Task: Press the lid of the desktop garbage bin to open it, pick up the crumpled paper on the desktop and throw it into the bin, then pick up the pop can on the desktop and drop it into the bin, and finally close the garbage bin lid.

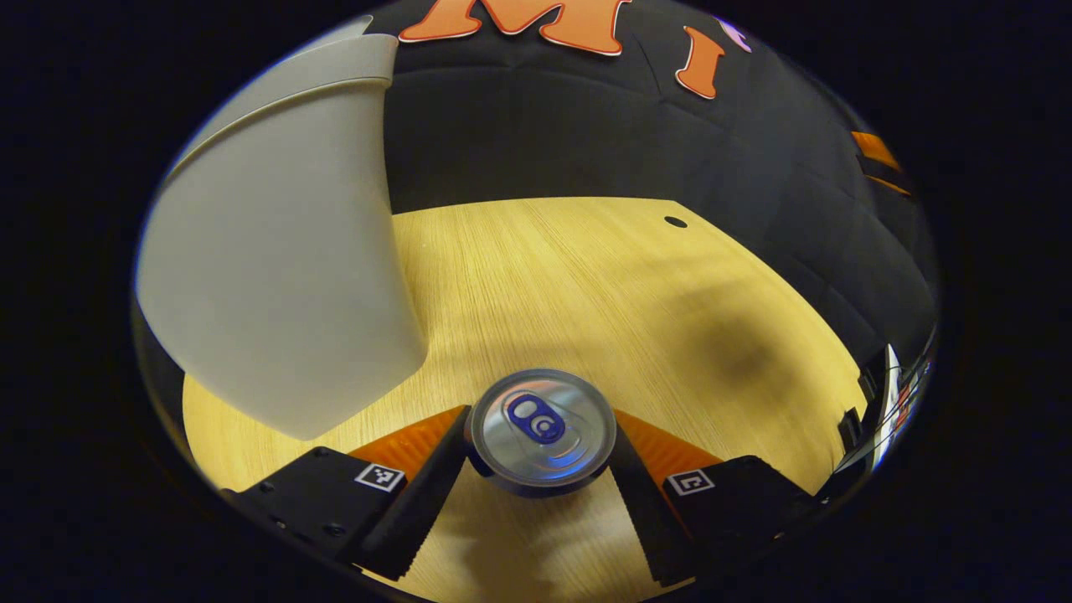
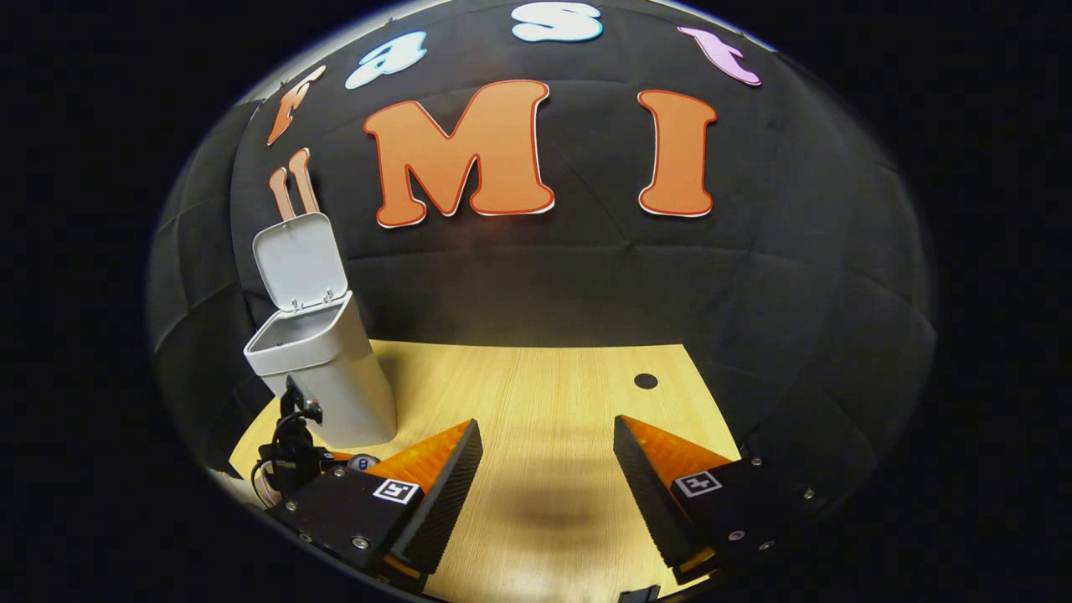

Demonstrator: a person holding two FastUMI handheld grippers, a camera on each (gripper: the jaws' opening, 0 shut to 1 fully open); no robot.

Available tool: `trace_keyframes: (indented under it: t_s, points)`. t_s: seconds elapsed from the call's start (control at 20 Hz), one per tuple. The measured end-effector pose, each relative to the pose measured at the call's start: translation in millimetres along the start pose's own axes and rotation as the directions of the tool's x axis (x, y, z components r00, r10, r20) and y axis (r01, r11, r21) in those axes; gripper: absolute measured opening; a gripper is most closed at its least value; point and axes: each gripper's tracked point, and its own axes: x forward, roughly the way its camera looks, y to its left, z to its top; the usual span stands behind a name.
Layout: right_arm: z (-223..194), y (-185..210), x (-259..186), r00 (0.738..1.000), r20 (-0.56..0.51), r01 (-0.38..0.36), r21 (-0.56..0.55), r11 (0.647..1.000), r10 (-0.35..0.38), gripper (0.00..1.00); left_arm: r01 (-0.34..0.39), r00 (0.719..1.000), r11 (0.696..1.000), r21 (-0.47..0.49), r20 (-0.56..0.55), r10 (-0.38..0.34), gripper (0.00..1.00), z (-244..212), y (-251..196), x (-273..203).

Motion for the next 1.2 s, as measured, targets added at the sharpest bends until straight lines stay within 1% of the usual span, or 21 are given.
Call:
trace_keyframes:
  t_s: [0.15, 0.2, 0.3, 0.4, 0.5, 0.65, 0.8, 1.0, 1.1, 1.2]
  points:
    - [-5, 0, 4, 1.0, -0.014, 0.004, -0.006, 1.0, -0.004, 0.94, -0.021, 0.999, 1.0, 0.009, 0.036, 0.02, 0.97, 6, 3, -2]
    - [-8, 2, 6, 1.0, -0.021, 0.003, -0.008, 1.0, -0.003, 0.94, -0.027, 0.998, 1.0, 0.0, 0.059, 0.027, 0.95, 12, 6, -2]
    - [-11, 4, 6, 0.999, -0.033, -0.002, -0.013, 1.0, 0.002, 0.94, -0.025, 0.994, 1.0, 0.004, 0.102, 0.025, 0.85, 25, 4, -12]
    - [-12, 6, 6, 0.999, -0.037, -0.007, -0.016, 1.0, 0.007, 0.95, -0.027, 0.993, 0.999, 0.024, 0.117, 0.024, 0.85, 31, 2, -21]
    - [-8, 10, 4, 0.999, -0.027, -0.019, -0.003, 1.0, 0.019, 0.95, -0.024, 0.99, 0.999, 0.041, 0.143, 0.018, 0.85, 48, 0, -30]
    - [0, 15, 0, 0.999, -0.004, -0.033, 0.018, 0.999, 0.034, 0.95, -0.018, 0.985, 0.999, 0.049, 0.174, 0.009, 0.84, 77, -4, -62]
    - [9, 21, -5, 0.999, 0.019, -0.045, 0.018, 0.999, 0.044, 0.95, -0.001, 0.966, 1.0, 0.026, 0.257, -0.005, 0.84, 123, -7, -104]
    - [23, 28, -12, 0.997, 0.054, -0.059, 0.009, 0.998, 0.058, 0.95, -0.029, 0.951, 0.999, 0.02, 0.307, 0.022, 0.84, 161, 3, -152]
    - [29, 33, -15, 0.995, 0.07, -0.073, 0.015, 0.997, 0.072, 0.94, -0.026, 0.938, 1.0, -0.001, 0.345, 0.024, 0.84, 176, 6, -171]
    - [34, 39, -17, 0.992, 0.087, -0.089, 0.023, 0.996, 0.087, 0.94, -0.041, 0.93, 0.999, -0.022, 0.364, 0.047, 0.84, 185, 17, -189]
